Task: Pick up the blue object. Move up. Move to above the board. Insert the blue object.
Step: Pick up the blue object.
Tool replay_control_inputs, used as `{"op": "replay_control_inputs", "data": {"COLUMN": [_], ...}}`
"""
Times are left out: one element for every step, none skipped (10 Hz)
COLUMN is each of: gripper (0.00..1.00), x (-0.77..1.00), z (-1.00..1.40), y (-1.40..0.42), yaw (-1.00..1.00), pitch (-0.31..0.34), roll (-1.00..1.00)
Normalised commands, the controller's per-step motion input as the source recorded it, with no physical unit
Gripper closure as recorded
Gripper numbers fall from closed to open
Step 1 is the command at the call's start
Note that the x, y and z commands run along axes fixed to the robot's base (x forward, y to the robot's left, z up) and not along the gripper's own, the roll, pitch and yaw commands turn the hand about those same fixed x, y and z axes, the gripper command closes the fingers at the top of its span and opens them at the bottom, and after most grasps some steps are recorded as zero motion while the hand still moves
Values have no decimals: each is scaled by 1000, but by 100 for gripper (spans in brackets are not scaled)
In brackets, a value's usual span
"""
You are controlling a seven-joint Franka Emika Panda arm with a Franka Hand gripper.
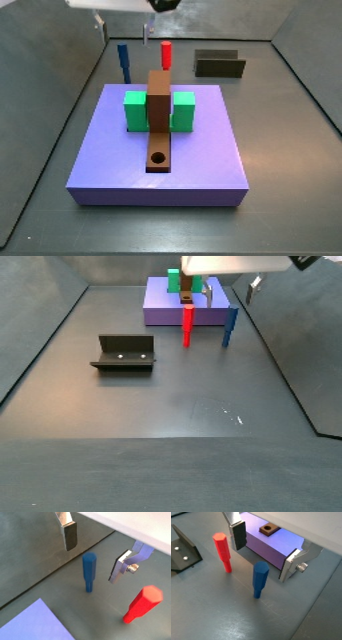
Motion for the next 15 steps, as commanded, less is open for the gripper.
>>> {"op": "replay_control_inputs", "data": {"gripper": [0, 0, 0, 0, 0, 0, 0, 0, 0, 0, 0, 0, 0, 0, 0], "x": [0, -109, 0, 0, 0, 0, 0, 0, 0, 0, 0, 0, 0, 0, 0], "z": [-300, -254, -97, -37, -20, -111, -151, -203, -94, -57, -26, -66, -29, 0, 0], "y": [14, 166, 137, 100, 0, 0, 0, 0, 0, 6, 6, 0, 0, 26, 31], "yaw": [0, 0, 0, 0, 0, 0, 0, 0, 0, 0, 0, 0, 0, 0, 0], "pitch": [-17, -27, -7, 0, 0, 0, 0, -11, -1, 0, 0, 0, 0, 0, 0], "roll": [13, 0, 0, 0, -7, 0, 0, 0, 0, 0, 0, 0, 0, 0, 0]}}
